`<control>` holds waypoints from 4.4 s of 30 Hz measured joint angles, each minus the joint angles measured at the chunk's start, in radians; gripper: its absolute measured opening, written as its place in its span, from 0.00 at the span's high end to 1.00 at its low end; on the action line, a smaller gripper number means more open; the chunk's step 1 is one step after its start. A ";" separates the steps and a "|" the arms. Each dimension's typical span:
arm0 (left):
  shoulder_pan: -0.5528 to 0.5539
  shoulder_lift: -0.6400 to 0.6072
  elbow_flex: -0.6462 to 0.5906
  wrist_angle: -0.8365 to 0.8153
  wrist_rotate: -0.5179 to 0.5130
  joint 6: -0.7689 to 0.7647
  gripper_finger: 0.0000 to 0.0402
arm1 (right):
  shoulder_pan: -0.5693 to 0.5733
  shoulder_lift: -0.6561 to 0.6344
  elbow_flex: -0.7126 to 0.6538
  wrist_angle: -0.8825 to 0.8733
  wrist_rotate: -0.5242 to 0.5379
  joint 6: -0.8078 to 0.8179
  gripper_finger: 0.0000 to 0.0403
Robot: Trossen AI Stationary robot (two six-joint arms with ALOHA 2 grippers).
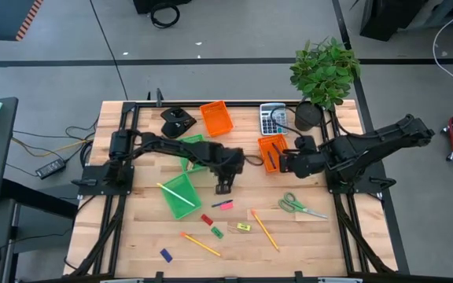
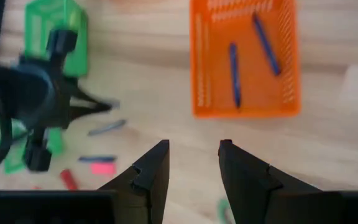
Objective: Sort crayons/erasers/pens/pencils in bins
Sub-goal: Put the top blue crayon into the bottom orange bin
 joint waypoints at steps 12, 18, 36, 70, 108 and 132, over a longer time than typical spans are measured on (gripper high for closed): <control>0.053 -0.004 0.258 -0.080 0.011 0.050 0.95 | 0.052 -0.001 0.117 -0.047 -0.010 -0.008 0.64; 0.067 -0.005 0.261 -0.188 0.011 0.052 0.89 | 0.090 -0.001 0.125 -0.080 -0.011 -0.041 0.64; 0.152 0.037 0.022 -0.045 -0.064 0.176 0.86 | 0.103 -0.001 0.126 -0.086 -0.060 -0.204 0.64; 0.300 0.031 -0.101 -0.049 0.099 0.377 0.54 | 0.135 -0.001 0.126 -0.147 -0.093 -0.297 0.64; 0.269 0.039 -0.108 0.068 0.073 0.230 0.95 | 0.135 -0.147 0.125 -0.125 -0.187 -0.318 0.64; 0.183 0.042 0.250 0.194 0.099 0.245 0.98 | 0.135 -0.151 0.269 -0.058 -0.267 -0.217 0.64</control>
